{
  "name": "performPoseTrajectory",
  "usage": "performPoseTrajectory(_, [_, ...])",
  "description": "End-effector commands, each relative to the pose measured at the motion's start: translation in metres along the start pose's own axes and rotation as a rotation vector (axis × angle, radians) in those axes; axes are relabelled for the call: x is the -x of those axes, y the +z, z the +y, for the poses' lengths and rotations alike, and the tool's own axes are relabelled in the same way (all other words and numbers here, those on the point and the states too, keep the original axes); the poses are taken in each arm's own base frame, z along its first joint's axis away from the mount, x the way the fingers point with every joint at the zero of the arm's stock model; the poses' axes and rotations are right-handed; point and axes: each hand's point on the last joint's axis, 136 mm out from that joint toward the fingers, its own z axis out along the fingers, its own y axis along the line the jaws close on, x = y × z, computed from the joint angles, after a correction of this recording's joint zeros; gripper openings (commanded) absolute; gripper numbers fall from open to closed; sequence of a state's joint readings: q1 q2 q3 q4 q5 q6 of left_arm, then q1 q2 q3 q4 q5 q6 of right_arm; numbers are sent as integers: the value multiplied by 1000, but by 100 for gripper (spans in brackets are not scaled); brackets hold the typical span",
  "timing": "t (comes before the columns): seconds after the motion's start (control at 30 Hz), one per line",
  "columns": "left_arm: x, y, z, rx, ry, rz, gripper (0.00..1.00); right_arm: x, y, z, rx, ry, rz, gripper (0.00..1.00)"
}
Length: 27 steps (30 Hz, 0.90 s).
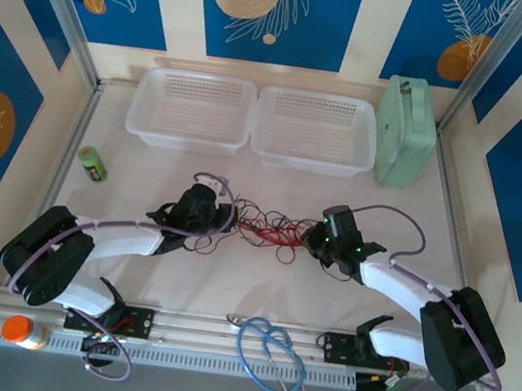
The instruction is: Untangle the cables
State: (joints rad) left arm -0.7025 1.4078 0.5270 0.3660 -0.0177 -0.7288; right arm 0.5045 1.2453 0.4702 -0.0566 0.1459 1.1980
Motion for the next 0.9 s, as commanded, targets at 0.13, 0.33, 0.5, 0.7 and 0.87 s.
performPoseTrajectory(0.13, [-5, -9, 50, 146, -31, -111, 0, -19, -3, -24, -145, 33, 77, 31])
performPoseTrajectory(0.33, [-4, -10, 46, 127, -11, -112, 0, -12, -50, -16, -220, -153, 67, 60])
performPoseTrajectory(0.5, [-3, -13, 45, 125, -2, -115, 0, -15, -88, -3, -248, -332, 129, 74])
performPoseTrajectory(0.7, [-1, -16, 40, 110, 4, -117, 0, -26, -95, 47, -235, -384, 290, 70])
performPoseTrajectory(0.87, [0, -14, 35, 100, 8, -117, 0, -49, -84, 110, -94, -312, 386, 62])
